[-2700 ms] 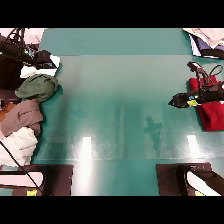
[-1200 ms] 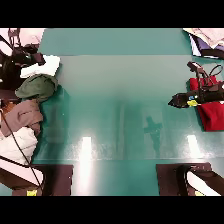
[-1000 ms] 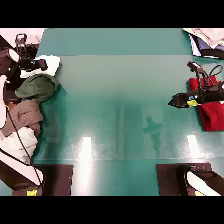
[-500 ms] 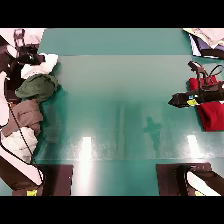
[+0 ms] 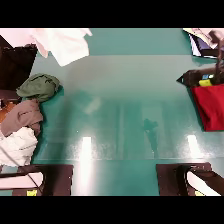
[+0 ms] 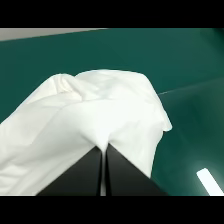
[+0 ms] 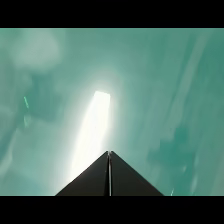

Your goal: Fold the shirts.

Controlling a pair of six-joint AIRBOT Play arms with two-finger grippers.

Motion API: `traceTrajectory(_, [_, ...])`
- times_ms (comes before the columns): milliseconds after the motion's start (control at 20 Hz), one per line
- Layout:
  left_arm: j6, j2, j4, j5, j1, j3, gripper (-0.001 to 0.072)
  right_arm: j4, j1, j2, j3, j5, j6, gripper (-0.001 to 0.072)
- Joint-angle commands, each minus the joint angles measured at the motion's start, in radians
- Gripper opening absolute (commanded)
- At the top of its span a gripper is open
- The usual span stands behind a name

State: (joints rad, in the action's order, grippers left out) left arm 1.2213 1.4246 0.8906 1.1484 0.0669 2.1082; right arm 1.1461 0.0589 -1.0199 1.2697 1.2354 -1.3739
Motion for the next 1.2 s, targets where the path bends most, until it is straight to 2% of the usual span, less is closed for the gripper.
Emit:
traceTrajectory(0, [-0.025,-0.180,-0.061,0.102,-0.139,0.006,0.0020,0.002,0.000,0.000,0.134,-0.003,0.002,0.0022])
traceTrajectory(200, [-0.024,-0.207,-0.060,0.203,-0.309,-0.086,0.0021,0.002,0.000,0.000,0.233,0.000,0.002,0.0022])
traceTrajectory(400, [-0.025,-0.164,-0.058,0.243,-0.399,-0.417,0.0021,0.002,0.000,0.000,0.259,0.051,0.002,0.0022])
traceTrajectory(500, [-0.028,-0.112,-0.051,0.212,-0.401,-0.554,0.0022,0.006,0.000,0.000,0.259,0.095,0.002,0.0022])
traceTrajectory(550, [-0.022,-0.078,-0.037,0.192,-0.385,-0.586,0.0194,0.007,0.000,0.000,0.258,0.112,0.002,0.0022])
traceTrajectory(600, [0.012,-0.049,-0.033,0.189,-0.358,-0.587,0.0492,0.007,0.000,0.000,0.259,0.122,0.002,0.0022])
traceTrajectory(650, [0.069,-0.034,-0.039,0.191,-0.320,-0.583,0.0614,0.007,0.000,0.000,0.259,0.129,0.002,0.0022])
traceTrajectory(700, [0.095,-0.033,-0.053,0.206,-0.272,-0.583,0.0611,0.007,0.000,0.000,0.259,0.138,0.002,0.0022])
traceTrajectory(900, [0.080,-0.050,-0.052,0.391,-0.159,-0.652,0.0610,0.007,0.000,0.000,0.258,0.145,0.002,0.0022])
traceTrajectory(1000, [0.079,-0.111,-0.053,0.338,-0.170,-0.822,0.0609,0.007,0.000,0.000,0.254,0.145,0.002,0.0022])
traceTrajectory(1150, [0.071,-0.230,-0.055,0.180,-0.224,-1.138,0.0609,0.006,0.000,0.000,0.217,0.144,0.002,0.0022])
